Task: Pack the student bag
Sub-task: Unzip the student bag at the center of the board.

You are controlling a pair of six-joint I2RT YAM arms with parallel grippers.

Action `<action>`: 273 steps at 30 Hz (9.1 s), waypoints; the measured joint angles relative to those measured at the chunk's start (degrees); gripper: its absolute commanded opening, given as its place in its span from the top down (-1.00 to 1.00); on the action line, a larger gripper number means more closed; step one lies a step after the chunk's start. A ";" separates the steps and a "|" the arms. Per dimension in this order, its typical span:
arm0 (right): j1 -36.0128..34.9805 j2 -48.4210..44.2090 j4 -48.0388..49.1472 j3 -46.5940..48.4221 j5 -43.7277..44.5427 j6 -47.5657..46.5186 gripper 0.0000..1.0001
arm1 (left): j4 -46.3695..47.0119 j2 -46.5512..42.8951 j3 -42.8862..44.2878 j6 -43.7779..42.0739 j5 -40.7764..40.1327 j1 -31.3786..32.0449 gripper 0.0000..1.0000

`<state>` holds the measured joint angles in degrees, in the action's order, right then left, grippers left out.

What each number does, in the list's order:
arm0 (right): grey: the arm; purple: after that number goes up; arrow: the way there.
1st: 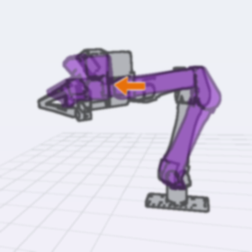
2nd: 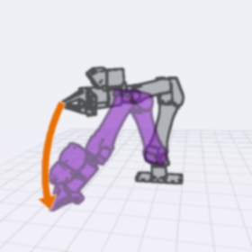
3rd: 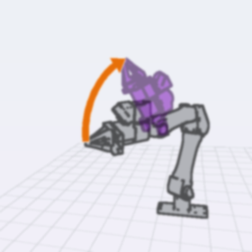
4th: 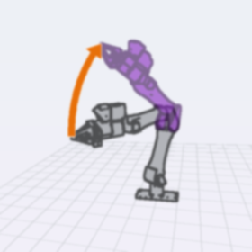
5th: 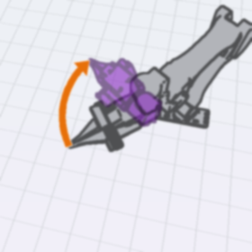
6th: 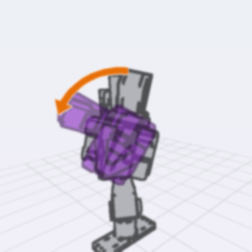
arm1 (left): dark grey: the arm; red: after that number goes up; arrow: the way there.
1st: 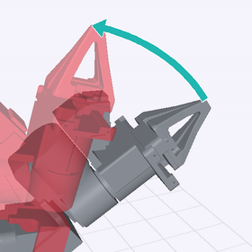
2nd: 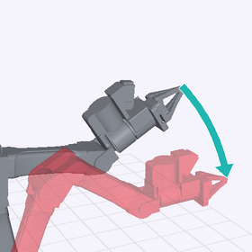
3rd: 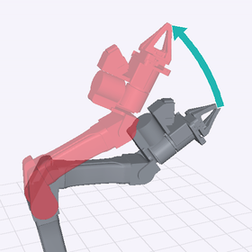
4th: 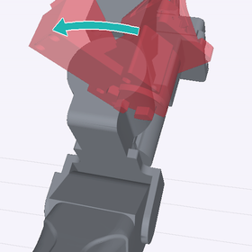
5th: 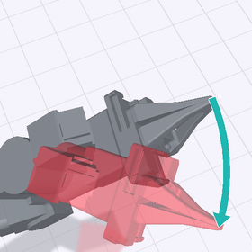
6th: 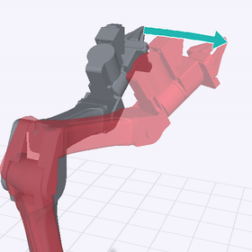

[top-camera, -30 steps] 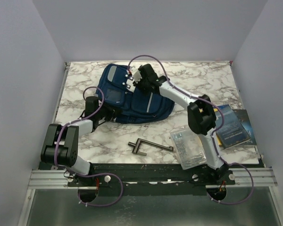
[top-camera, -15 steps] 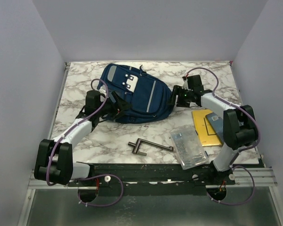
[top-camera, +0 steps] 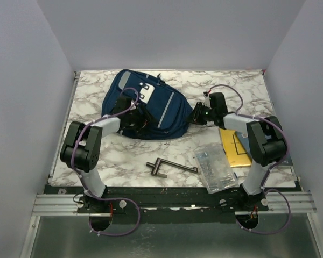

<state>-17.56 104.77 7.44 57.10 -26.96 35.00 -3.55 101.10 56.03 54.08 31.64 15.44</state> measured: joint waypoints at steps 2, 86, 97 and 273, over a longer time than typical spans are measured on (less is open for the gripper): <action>-4.87 -2.62 4.48 -4.48 1.57 2.80 0.47 | -8.39 4.70 9.68 -4.11 -1.20 -0.94 -0.58; 12.98 -11.61 2.73 -5.53 -16.83 18.53 0.99 | -26.38 8.07 40.65 -40.52 -23.80 29.31 -0.49; 10.64 -13.62 5.07 -5.64 -15.47 24.61 0.99 | -28.17 10.62 42.86 -40.76 -27.74 29.66 1.00; -5.75 -22.82 -9.09 -6.38 14.69 69.46 0.99 | 3.72 -9.86 6.97 -12.17 -54.90 38.64 0.29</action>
<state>-23.31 81.95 -1.65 50.72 -12.27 104.47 0.16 91.24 63.00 41.91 -23.27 54.08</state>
